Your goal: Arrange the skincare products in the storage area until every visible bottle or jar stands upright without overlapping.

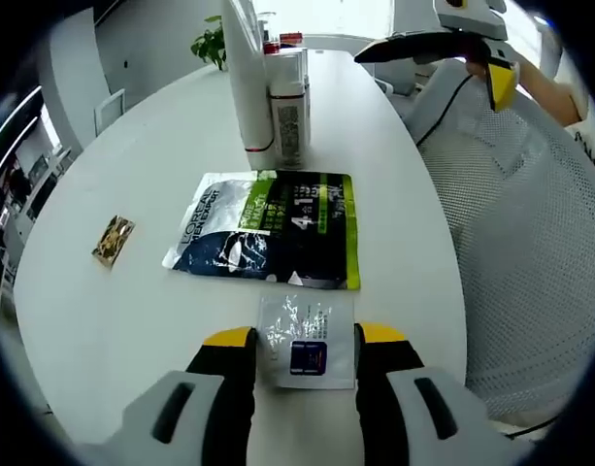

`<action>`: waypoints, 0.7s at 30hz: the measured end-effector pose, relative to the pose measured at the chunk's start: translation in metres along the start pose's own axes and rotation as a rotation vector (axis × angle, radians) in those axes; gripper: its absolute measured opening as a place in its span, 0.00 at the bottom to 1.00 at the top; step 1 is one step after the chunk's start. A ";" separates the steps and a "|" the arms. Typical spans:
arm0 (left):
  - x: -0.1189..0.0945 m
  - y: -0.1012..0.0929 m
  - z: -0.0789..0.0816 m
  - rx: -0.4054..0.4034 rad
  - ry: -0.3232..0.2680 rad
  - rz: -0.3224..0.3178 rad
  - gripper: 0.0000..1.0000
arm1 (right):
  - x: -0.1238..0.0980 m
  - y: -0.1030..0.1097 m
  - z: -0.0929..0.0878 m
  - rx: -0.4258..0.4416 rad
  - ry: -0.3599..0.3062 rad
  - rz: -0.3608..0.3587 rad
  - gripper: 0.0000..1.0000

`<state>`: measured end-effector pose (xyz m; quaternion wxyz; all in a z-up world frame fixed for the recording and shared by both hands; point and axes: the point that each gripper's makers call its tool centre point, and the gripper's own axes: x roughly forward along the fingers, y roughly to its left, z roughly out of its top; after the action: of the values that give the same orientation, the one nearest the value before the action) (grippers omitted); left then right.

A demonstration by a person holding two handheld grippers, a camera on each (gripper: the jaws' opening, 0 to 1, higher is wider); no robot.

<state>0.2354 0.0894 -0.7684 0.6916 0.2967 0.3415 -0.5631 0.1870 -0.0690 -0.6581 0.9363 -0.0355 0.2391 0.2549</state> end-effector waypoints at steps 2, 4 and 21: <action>0.000 -0.001 0.001 0.004 -0.006 0.000 0.39 | 0.000 0.000 0.000 0.000 0.000 0.002 1.00; 0.000 0.000 0.001 0.008 -0.005 -0.004 0.42 | 0.000 0.000 0.001 -0.002 0.001 0.001 1.00; -0.001 0.000 0.002 0.068 -0.016 0.004 0.50 | 0.005 0.004 -0.001 -0.006 0.023 0.007 1.00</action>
<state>0.2355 0.0879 -0.7665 0.6850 0.3160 0.3160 -0.5754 0.1880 -0.0633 -0.6608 0.9324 -0.0405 0.2494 0.2584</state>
